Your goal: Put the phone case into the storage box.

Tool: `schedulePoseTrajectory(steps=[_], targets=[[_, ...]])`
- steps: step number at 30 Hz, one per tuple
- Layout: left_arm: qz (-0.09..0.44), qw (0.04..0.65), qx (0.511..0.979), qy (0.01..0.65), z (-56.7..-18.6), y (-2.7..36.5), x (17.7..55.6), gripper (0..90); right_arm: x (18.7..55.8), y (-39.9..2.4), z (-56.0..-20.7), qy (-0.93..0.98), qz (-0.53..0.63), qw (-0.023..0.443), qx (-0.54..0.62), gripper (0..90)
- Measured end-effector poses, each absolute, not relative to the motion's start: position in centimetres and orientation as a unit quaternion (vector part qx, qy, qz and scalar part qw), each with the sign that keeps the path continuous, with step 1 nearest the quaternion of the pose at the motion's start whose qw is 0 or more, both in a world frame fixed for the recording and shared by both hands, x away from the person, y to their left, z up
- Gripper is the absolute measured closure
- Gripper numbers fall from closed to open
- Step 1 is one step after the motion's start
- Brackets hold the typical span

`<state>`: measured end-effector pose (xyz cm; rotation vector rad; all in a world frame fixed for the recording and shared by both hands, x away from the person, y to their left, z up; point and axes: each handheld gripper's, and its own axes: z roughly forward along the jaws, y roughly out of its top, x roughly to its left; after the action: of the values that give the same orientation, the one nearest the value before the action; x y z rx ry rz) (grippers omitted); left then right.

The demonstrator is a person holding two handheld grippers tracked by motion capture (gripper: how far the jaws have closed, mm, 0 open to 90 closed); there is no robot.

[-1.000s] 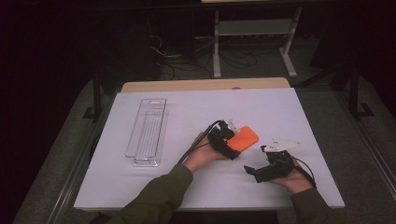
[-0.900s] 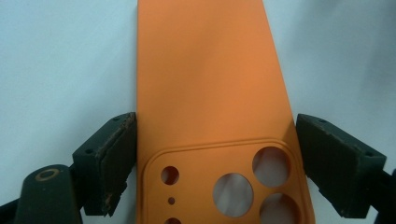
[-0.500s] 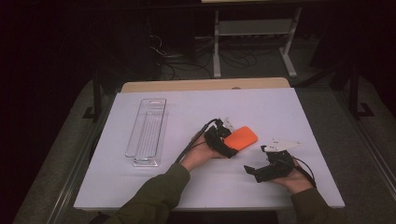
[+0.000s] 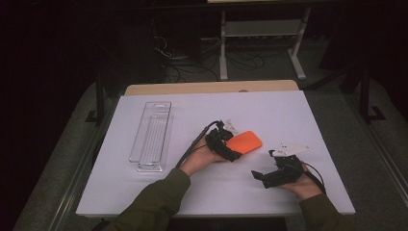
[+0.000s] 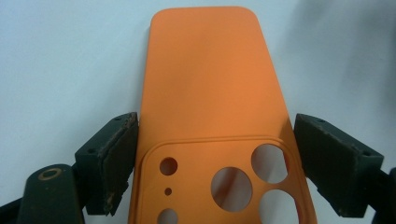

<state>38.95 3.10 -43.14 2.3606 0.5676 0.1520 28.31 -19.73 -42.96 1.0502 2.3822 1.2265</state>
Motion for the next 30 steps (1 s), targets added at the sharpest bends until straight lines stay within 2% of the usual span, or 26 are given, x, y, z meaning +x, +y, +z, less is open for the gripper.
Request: schedulePoseTrajectory(steps=[30], targets=[[0.063, 0.38, 0.896, 0.22, -40.3, 8.0, 37.7, 16.0, 28.3, -19.8, -43.0, 0.82, 0.421, 0.133, 0.364, 0.0]])
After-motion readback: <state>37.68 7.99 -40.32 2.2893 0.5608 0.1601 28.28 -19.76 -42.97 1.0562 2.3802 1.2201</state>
